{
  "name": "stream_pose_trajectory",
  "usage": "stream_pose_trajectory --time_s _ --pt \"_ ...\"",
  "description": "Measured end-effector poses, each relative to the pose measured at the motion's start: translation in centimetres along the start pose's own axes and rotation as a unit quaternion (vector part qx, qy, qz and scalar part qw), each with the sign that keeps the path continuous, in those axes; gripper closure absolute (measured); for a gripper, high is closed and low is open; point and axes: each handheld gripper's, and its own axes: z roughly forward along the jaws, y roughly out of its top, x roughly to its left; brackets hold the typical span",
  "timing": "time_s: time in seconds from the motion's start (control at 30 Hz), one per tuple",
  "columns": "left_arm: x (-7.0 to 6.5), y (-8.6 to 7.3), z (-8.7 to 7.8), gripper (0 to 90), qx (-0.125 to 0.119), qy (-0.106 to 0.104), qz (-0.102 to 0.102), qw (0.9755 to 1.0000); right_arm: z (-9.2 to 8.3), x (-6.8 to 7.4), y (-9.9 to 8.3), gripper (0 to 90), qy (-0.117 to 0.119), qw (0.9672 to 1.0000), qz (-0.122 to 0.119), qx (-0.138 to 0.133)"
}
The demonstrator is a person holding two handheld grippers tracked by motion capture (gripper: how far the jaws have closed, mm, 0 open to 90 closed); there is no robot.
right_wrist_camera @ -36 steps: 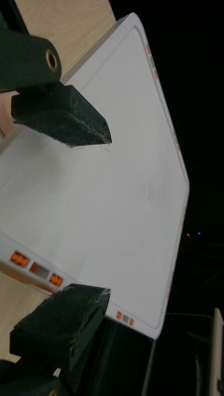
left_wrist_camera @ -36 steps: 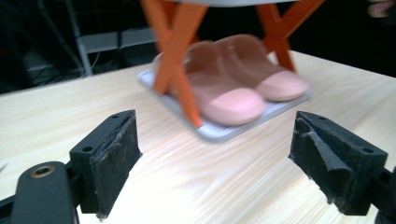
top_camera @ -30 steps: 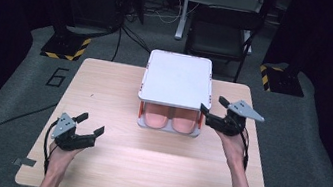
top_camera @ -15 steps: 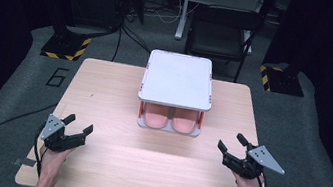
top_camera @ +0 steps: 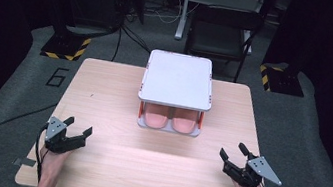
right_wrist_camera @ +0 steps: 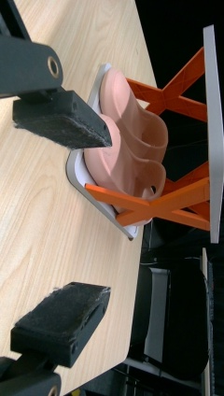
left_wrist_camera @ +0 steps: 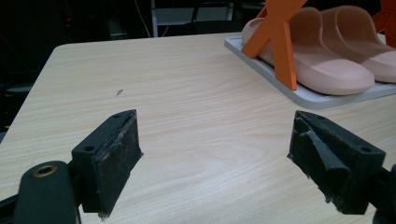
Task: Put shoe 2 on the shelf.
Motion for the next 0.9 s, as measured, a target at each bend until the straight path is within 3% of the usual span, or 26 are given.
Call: stream_pose_trajectory --time_s 0.13,0.43,0.9 --pt "-0.01 0.01 0.02 16.3 -0.001 0.001 0.0 1.0 -0.13 0.02 -0.01 23.0 -0.007 0.9999 -0.011 0.001" --pt "-0.12 -0.15 0.31 16.4 0.007 -0.003 0.003 1.0 -0.38 -0.28 -0.06 23.0 -0.014 0.9999 0.01 -0.002" --pt "0.02 -0.24 0.29 16.4 0.01 0.002 -0.011 0.9999 -0.04 -0.17 -0.25 22.9 -0.013 0.9998 0.008 0.011"
